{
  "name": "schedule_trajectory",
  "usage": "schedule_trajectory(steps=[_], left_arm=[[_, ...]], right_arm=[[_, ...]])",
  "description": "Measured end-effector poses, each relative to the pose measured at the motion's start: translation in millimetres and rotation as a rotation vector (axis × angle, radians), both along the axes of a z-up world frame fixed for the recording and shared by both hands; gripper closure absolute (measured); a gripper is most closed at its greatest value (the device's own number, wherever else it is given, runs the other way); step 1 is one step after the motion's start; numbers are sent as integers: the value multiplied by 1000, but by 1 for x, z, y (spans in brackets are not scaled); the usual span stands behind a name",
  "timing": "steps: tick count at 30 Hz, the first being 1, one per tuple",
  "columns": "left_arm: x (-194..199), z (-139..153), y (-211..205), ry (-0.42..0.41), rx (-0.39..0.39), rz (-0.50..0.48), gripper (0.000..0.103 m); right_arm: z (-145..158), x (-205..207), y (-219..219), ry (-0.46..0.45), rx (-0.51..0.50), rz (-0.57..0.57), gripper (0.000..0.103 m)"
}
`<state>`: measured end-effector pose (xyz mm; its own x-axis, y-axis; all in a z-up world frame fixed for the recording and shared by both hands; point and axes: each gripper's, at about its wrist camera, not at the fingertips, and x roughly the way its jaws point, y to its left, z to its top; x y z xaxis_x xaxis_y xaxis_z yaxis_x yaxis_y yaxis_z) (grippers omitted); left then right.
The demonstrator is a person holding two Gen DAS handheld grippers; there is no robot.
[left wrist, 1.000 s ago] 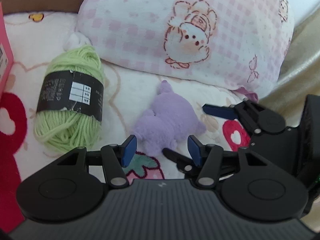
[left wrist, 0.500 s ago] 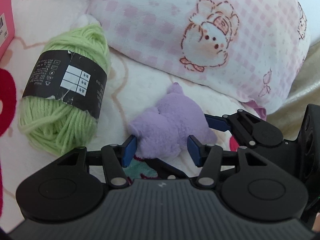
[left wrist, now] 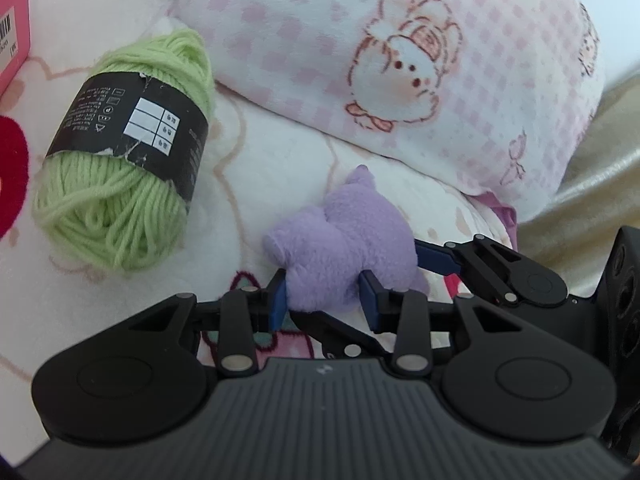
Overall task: Organize objects
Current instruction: 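Close the left gripper on the lilac plush toy and lift it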
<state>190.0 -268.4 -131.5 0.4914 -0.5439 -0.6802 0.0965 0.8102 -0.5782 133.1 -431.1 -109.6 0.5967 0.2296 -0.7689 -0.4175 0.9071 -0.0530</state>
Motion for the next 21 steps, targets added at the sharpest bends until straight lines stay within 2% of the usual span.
schedule_trajectory(steps=[3,6,9,14,17,21], left_arm=[[-10,4,-2,-6,38,-30,67],[-19,5,-6,29,93,-63,68],[-27,6,-2,46,102,-80,68],[-30,8,13,127,73,-130,67],[-33,12,17,134,99,-159,66],[-40,8,20,177,144,-190,61]], right_arm=[[3,-9,-1,13,28,-14,15],[3,-16,4,76,31,-8,15],[3,-25,8,89,27,18,15],[5,-35,11,151,85,17,14],[9,-42,17,159,102,30,14],[8,-42,22,229,122,57,13]])
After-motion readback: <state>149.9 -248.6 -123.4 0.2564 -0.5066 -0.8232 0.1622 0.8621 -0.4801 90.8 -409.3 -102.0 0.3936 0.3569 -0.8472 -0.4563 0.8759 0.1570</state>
